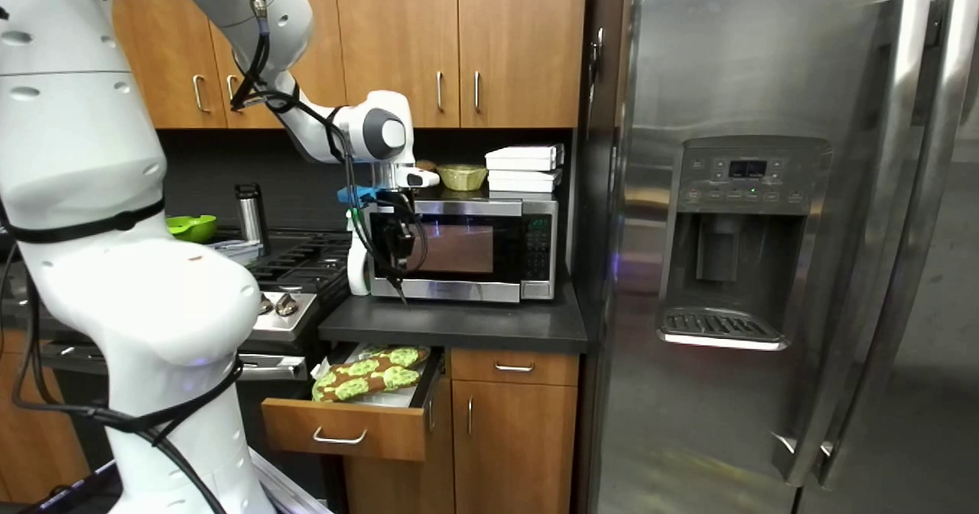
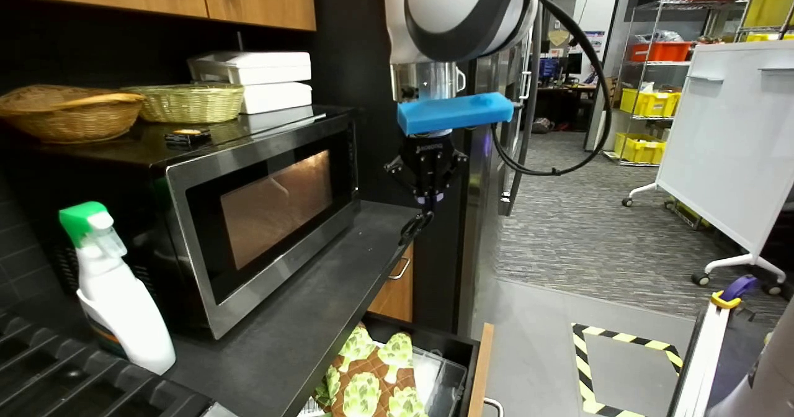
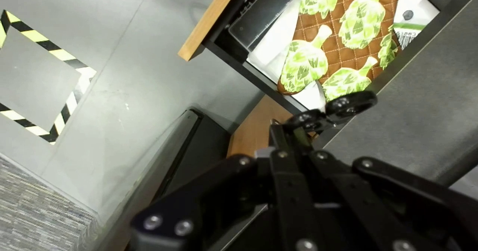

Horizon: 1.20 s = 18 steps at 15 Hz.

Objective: Put the scissors in the open drawer

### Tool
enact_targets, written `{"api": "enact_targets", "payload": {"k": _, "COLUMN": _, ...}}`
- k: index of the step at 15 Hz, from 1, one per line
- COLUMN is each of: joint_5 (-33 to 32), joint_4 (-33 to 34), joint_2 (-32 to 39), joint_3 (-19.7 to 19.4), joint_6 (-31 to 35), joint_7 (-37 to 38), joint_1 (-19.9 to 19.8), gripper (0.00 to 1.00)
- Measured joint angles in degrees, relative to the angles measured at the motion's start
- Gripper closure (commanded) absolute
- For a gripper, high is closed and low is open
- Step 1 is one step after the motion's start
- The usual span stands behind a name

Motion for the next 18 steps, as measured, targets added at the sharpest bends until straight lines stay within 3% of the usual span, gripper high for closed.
{"api": "enact_targets", "payload": {"k": 18, "joint_5": -0.59, "joint_4": -5.51, "joint_2": 1.86, "joint_3": 2.94, "joint_6": 4.92, "joint_7": 12.04, "joint_1": 1.55, "gripper": 0.98}}
